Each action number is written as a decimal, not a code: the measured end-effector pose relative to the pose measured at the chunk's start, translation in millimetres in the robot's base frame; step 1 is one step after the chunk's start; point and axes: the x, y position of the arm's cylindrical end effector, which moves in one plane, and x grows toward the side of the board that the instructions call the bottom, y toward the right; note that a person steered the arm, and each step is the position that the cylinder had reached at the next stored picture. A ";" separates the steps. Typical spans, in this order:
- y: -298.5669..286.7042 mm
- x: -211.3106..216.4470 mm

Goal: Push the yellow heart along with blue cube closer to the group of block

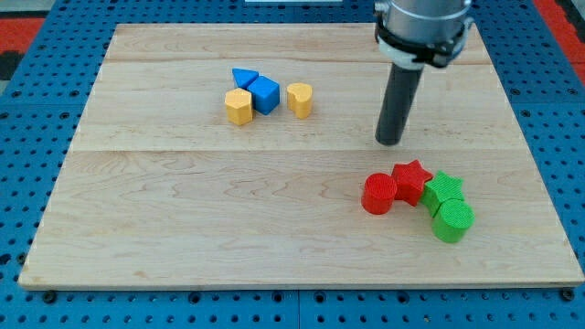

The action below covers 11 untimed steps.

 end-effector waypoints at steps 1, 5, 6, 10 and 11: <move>-20.3 -63.7; -182.8 -123.6; -220.3 -106.8; -135.4 -23.4; -169.4 -40.1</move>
